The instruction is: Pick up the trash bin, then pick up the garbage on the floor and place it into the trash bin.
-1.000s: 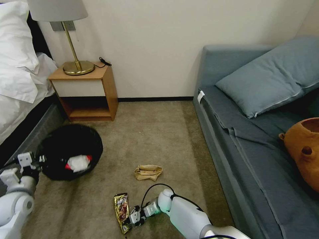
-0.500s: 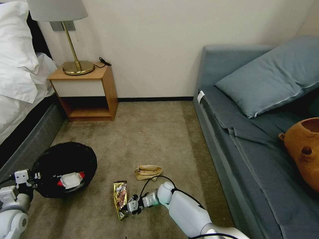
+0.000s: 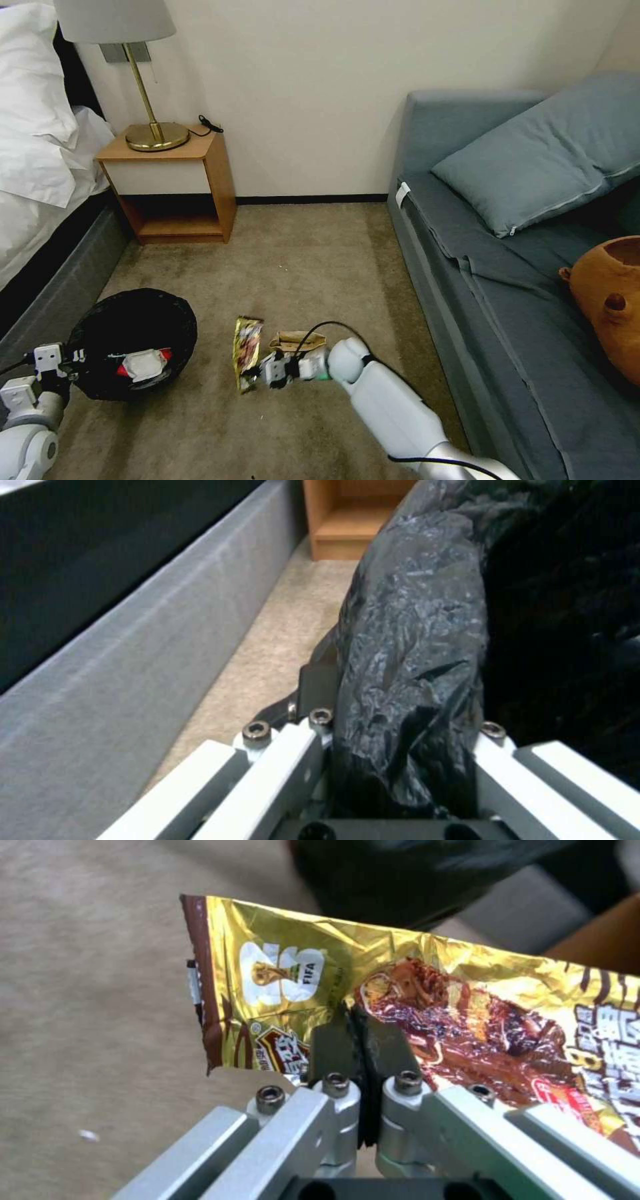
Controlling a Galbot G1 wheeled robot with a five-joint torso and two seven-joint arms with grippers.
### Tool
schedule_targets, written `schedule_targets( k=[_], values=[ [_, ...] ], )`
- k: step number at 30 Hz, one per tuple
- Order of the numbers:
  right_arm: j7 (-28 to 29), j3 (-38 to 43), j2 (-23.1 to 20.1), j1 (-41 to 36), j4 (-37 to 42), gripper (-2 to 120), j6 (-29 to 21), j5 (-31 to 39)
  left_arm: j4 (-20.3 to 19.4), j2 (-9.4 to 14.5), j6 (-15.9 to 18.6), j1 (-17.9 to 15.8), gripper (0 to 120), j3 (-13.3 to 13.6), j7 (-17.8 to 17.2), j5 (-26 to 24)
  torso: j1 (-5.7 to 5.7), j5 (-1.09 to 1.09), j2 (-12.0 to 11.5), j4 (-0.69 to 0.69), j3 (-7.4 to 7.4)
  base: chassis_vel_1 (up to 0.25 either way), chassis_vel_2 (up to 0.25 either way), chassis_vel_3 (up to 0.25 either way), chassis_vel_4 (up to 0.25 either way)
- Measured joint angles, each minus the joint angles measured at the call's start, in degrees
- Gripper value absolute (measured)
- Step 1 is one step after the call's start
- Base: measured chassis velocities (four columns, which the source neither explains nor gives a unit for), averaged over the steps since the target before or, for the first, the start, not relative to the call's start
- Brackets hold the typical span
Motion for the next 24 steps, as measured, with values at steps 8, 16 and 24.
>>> schedule_targets(
  k=[8, 16, 24],
  values=[
    [-2.6, 0.2, -5.1, 2.8, 13.4, 0, -6.8, 11.8, -4.4, -2.9, 4.2, -2.3, 3, 4.5, -1.0, 0.3, 0.0, -0.02, 0.0, -0.01, 0.0, 0.0, 0.0, 0.0, 0.0],
    [-2.6, -4.2, -8.7, 4.3, 22.5, 0, -16.4, 30.6, -6.9, -4.1, 6.4, -7.9, 3, 10.0, -2.7, -0.9, 0.0, -0.02, 0.0, -0.01, 0.0, 0.0, 0.0, 0.0, 0.0],
    [-2.6, -7.5, -7.9, 4.3, 24.0, 0, -18.5, 34.0, -8.7, -5.5, 7.5, -10.7, 3, 15.1, -4.5, -1.4, 0.0, -0.03, 0.0, -0.01, 0.0, 0.0, 0.0, 0.0, 0.0]
  ],
)
